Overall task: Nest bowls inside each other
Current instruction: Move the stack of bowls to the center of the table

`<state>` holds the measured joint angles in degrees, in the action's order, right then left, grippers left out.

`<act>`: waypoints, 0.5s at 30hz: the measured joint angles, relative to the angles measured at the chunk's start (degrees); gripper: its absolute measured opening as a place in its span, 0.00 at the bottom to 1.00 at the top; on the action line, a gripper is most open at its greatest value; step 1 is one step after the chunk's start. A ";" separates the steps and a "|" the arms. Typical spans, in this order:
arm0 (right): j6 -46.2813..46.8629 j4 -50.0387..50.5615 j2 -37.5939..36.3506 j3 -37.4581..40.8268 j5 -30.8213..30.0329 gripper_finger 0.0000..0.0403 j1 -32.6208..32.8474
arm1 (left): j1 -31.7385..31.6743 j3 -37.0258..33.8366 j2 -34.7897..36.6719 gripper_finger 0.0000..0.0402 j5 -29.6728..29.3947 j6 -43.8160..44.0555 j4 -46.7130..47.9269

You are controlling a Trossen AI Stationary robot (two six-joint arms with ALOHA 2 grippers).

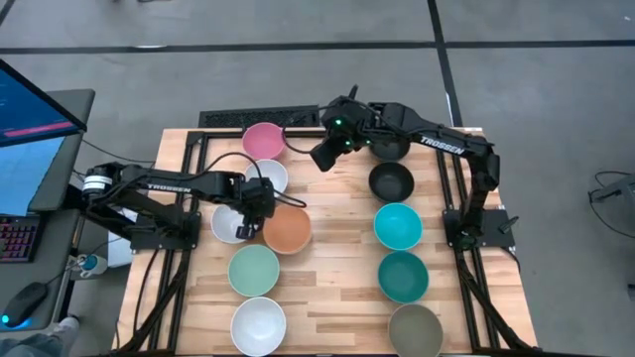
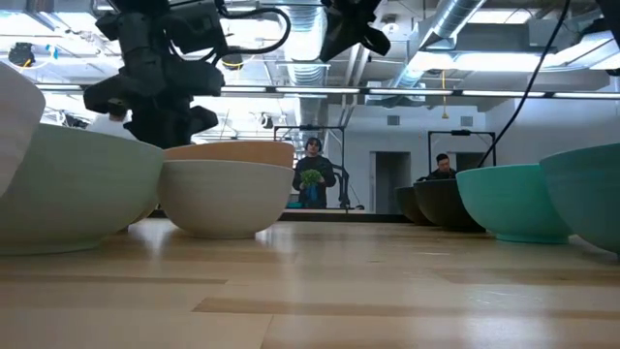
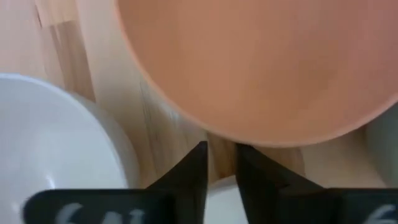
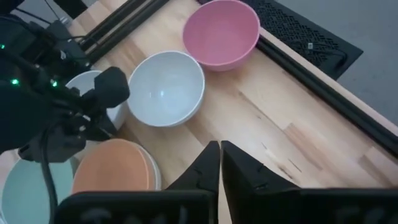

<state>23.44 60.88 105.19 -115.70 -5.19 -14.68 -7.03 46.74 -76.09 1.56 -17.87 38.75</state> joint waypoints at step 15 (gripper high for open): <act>-0.83 4.82 -1.33 -0.12 0.05 0.07 -1.12 | 3.18 2.38 -11.20 0.00 8.62 2.91 -10.25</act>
<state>22.61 65.71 103.86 -115.82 -5.15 -15.81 -3.85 49.12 -87.30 10.18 -14.96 28.50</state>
